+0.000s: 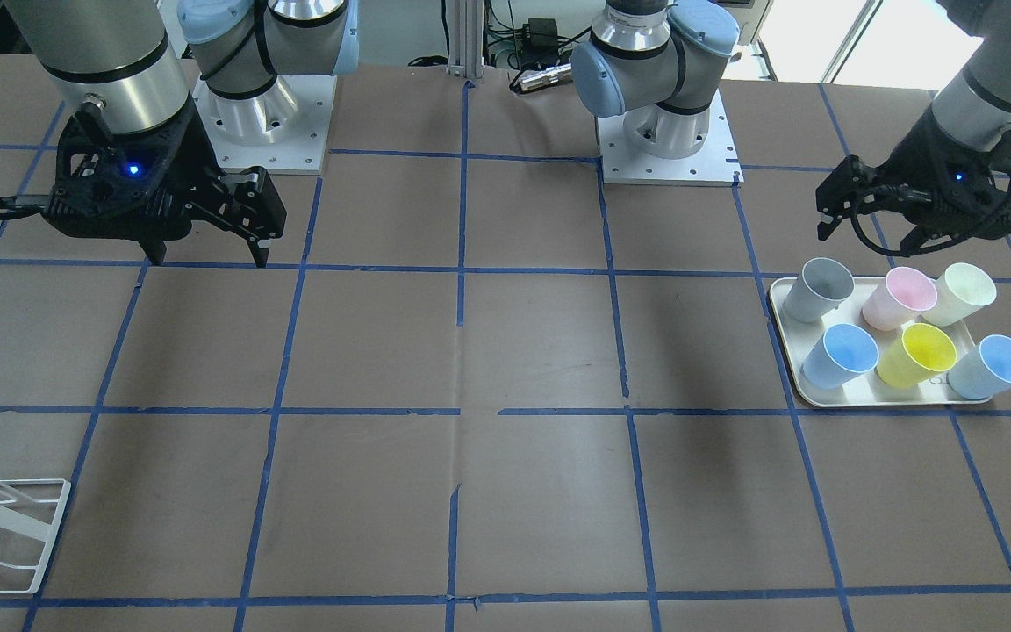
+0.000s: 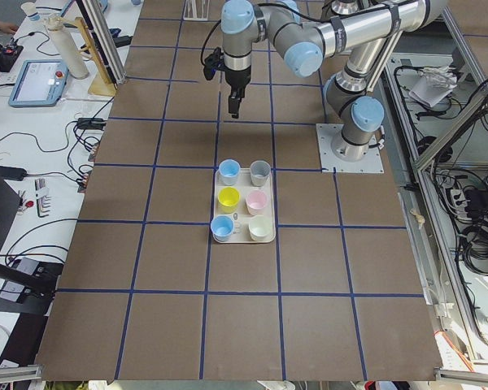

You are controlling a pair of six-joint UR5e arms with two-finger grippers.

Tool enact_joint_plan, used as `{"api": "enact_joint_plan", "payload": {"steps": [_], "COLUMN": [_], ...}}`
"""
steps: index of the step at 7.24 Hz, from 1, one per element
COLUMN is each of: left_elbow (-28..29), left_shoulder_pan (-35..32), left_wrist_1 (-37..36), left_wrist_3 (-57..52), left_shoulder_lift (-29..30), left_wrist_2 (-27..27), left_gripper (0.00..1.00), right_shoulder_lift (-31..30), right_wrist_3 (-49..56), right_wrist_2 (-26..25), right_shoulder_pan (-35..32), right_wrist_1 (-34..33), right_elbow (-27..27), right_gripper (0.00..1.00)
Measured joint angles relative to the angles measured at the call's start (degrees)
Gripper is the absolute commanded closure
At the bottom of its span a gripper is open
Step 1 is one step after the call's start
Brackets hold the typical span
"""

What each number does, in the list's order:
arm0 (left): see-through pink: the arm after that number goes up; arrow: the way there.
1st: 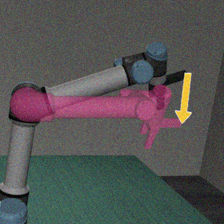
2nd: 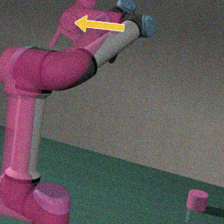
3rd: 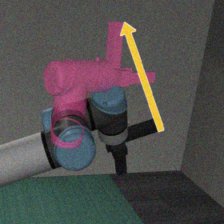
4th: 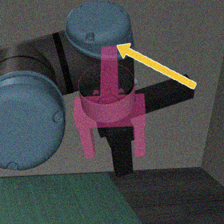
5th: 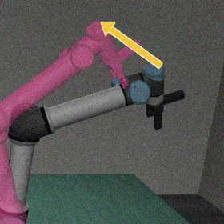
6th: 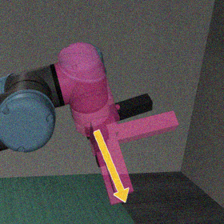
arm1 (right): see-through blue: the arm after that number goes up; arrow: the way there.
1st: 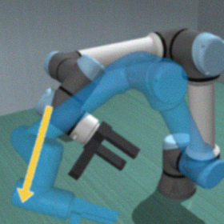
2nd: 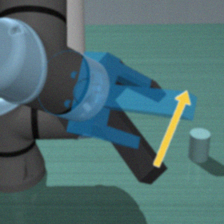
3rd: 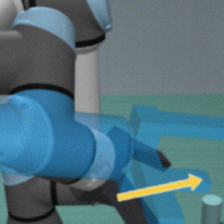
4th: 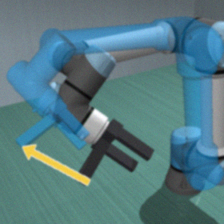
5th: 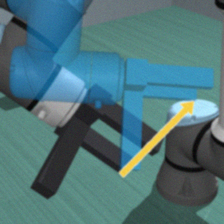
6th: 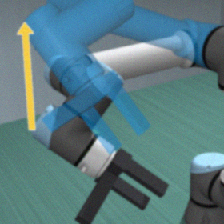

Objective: Transfer IKEA cup to right arm and place on rack

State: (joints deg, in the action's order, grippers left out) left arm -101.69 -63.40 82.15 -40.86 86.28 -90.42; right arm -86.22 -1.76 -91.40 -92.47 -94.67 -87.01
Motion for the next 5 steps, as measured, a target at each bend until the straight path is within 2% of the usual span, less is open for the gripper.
{"api": "enact_joint_plan", "payload": {"steps": [3,5], "left_elbow": [-2.4,-2.7], "left_shoulder_pan": [5.3,5.8], "left_wrist_1": [-7.3,-10.9], "left_wrist_3": [-9.4,-11.7], "left_shoulder_lift": [4.5,7.7], "left_wrist_2": [0.1,0.2], "left_gripper": [0.00,0.15], "right_shoulder_lift": [0.0,0.0], "right_wrist_3": [0.0,0.0], "right_wrist_2": [0.0,0.1], "right_shoulder_pan": [0.0,-0.1], "right_wrist_1": [0.0,0.0], "right_elbow": [0.0,0.0], "right_gripper": [0.00,0.00]}}
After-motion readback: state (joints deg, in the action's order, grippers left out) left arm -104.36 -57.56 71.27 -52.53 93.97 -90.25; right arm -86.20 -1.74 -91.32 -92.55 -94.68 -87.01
